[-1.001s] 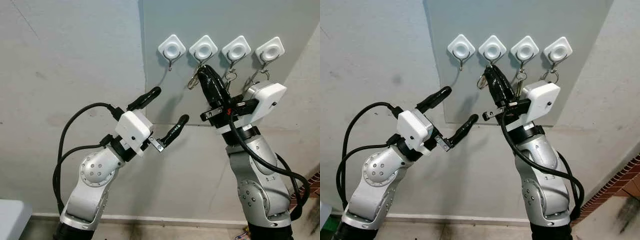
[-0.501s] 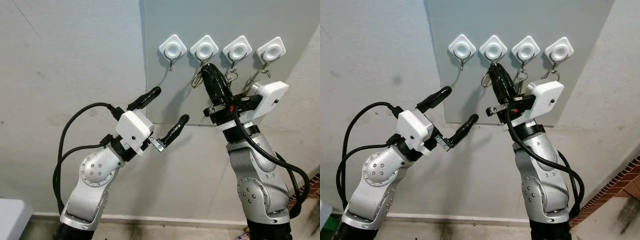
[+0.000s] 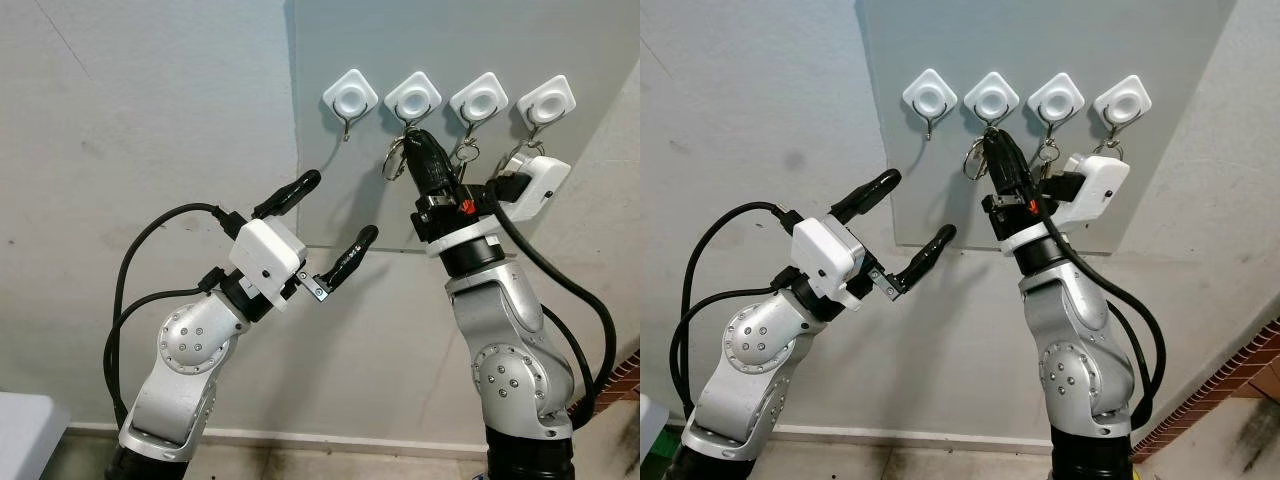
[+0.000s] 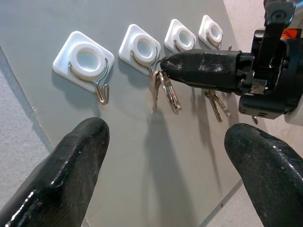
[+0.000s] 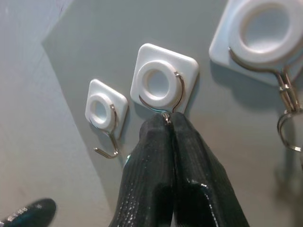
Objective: Hang keys on a hook
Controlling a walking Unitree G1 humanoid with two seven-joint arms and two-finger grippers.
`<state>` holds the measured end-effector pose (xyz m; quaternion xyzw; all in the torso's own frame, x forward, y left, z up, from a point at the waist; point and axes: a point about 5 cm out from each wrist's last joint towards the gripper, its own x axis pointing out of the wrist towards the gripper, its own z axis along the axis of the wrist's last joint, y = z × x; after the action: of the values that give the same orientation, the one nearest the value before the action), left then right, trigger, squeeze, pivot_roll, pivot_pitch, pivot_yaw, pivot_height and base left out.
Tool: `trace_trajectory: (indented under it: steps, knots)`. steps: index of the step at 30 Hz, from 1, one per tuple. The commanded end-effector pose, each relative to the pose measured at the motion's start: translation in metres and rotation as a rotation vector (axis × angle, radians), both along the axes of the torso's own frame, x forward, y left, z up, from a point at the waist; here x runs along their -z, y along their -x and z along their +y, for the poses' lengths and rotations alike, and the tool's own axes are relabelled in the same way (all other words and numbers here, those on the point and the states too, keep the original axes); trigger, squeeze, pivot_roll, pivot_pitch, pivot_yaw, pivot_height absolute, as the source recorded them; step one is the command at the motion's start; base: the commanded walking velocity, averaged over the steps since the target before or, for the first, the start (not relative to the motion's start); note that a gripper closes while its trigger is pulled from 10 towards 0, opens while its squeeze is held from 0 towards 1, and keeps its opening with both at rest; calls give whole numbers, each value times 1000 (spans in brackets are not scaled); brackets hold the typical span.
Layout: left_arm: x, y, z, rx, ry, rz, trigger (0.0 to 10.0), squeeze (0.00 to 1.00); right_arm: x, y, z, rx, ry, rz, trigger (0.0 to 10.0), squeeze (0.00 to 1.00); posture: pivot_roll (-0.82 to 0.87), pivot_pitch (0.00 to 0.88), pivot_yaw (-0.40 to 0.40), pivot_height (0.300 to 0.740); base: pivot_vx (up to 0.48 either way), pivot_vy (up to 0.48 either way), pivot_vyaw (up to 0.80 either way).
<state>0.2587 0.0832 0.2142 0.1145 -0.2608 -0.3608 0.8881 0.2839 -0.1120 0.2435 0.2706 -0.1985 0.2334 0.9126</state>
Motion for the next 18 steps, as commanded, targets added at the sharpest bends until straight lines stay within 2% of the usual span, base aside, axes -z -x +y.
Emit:
trace_trajectory:
  steps: [1, 7, 18]
  knots:
    - [-4, 2, 1, -4, 1, -10, 10000, 0, 7, -1, -5, 5, -53, 63, 10000, 0, 8, 0, 38, 740, 0, 0, 0]
    - [-4, 1, 1, -6, 2, -8, 10000, 0, 9, 4, -3, -79, -232, 102, 10000, 0, 8, 0, 38, 740, 0, 0, 0]
    - [-4, 1, 1, -9, 5, -2, 10000, 0, 10, 8, -2, -118, -251, 105, 10000, 0, 5, 0, 40, 740, 0, 0, 0]
